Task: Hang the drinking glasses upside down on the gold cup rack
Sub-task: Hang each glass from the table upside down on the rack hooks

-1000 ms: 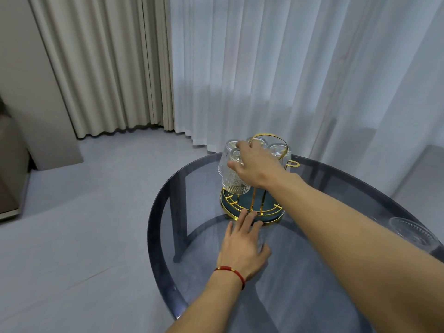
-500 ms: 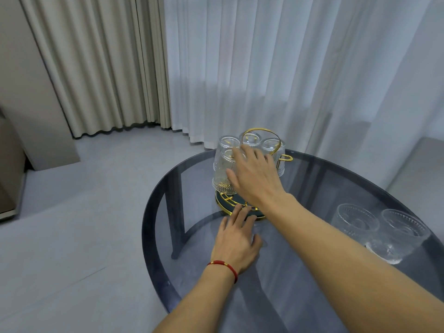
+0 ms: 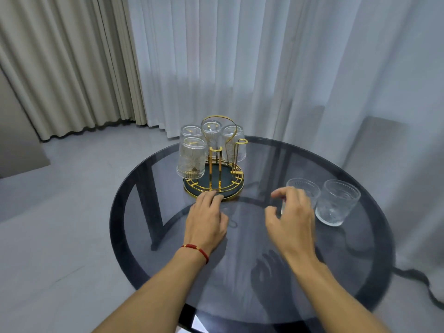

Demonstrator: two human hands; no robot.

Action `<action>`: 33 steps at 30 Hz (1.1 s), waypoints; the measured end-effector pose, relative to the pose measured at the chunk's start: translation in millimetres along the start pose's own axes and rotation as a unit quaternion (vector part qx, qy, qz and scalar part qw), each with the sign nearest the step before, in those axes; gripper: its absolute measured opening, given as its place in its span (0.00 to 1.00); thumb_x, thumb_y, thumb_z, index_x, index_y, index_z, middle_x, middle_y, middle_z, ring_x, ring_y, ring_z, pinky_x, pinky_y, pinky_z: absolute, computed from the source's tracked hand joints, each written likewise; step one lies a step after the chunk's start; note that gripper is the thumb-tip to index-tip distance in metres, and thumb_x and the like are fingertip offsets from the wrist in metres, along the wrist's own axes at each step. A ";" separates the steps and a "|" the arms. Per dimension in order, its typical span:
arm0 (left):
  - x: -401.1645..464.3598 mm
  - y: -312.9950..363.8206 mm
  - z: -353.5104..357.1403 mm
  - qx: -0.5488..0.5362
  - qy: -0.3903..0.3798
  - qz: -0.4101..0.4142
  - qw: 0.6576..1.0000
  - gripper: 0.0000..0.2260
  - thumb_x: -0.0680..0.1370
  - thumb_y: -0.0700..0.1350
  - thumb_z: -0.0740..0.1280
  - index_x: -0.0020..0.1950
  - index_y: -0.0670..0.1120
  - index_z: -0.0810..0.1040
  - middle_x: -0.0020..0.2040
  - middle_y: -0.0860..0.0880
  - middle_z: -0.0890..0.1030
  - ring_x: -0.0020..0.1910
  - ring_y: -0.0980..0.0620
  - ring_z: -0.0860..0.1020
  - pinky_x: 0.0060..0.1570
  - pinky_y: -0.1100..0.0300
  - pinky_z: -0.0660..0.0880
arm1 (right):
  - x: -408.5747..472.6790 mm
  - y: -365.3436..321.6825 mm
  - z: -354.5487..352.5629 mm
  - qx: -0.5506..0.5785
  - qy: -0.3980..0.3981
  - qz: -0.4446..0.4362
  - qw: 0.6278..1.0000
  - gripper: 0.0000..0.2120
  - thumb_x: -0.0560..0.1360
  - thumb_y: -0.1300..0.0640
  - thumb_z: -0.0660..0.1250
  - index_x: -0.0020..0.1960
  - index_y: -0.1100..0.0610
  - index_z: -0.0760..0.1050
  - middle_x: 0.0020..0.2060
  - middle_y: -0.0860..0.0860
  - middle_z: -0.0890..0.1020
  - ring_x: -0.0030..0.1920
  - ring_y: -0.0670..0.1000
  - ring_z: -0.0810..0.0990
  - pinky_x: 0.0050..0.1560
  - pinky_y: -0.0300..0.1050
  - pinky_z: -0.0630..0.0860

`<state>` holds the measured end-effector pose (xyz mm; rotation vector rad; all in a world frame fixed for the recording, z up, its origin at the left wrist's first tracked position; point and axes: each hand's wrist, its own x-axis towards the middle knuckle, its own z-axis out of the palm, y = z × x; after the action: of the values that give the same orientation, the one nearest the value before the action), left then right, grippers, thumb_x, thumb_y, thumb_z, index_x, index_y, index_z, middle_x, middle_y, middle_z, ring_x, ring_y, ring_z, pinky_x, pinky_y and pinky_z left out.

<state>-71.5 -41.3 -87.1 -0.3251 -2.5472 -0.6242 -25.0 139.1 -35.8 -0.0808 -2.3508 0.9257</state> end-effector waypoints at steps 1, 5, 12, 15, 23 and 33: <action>0.2 9.5 0.0 -0.027 0.007 0.000 1.000 0.18 0.76 0.40 0.67 0.66 0.42 0.75 0.64 0.44 0.77 0.66 0.46 0.71 0.64 0.51 0.72 | 1.8 2.6 -4.4 0.030 0.007 0.051 0.998 0.10 0.71 0.65 0.68 0.50 0.55 0.76 0.48 0.50 0.79 0.52 0.56 0.78 0.56 0.54 0.73; 6.6 61.4 7.2 -0.156 -0.002 -0.004 0.988 0.19 0.78 0.42 0.67 0.69 0.45 0.73 0.65 0.47 0.76 0.65 0.50 0.71 0.66 0.58 0.68 | 9.4 20.0 -22.1 0.118 0.006 0.251 0.961 0.04 0.74 0.62 0.65 0.46 0.53 0.76 0.42 0.48 0.82 0.49 0.58 0.81 0.51 0.54 0.76; 39.8 141.5 40.8 -0.262 -0.078 -0.030 0.961 0.33 0.77 0.49 0.69 0.78 0.44 0.58 0.75 0.44 0.65 0.73 0.47 0.65 0.72 0.53 0.63 | 13.9 64.1 -40.0 0.074 -0.059 0.343 0.934 0.10 0.78 0.58 0.64 0.58 0.56 0.73 0.57 0.56 0.81 0.56 0.62 0.80 0.57 0.57 0.77; 58.7 153.9 55.6 -0.251 -0.131 -0.060 0.957 0.41 0.74 0.54 0.72 0.80 0.46 0.54 0.77 0.44 0.63 0.74 0.45 0.64 0.72 0.52 0.63 | 16.0 74.4 -45.7 0.074 -0.081 0.337 0.935 0.11 0.78 0.57 0.64 0.61 0.56 0.73 0.60 0.56 0.81 0.57 0.60 0.80 0.57 0.55 0.77; 54.6 141.6 53.0 -0.248 -0.051 -0.134 0.958 0.40 0.65 0.63 0.74 0.72 0.48 0.69 0.56 0.51 0.79 0.54 0.52 0.78 0.56 0.51 0.78 | 22.3 82.0 -50.1 0.076 -0.127 0.284 0.947 0.12 0.79 0.50 0.61 0.60 0.53 0.72 0.52 0.52 0.80 0.50 0.56 0.81 0.53 0.55 0.80; 29.6 89.5 6.0 -0.545 -0.073 -0.226 0.804 0.26 0.69 0.60 0.71 0.63 0.53 0.72 0.65 0.49 0.76 0.61 0.54 0.75 0.48 0.56 0.78 | 16.7 42.8 -5.4 0.510 -0.246 0.377 0.733 0.34 0.82 0.33 0.54 0.62 0.62 0.80 0.40 0.63 0.85 0.35 0.57 0.83 0.33 0.47 0.80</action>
<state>-69.0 42.5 -43.5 -0.1123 -2.0911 -2.3046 -42.3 179.1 -51.4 -0.3967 -1.8123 2.8111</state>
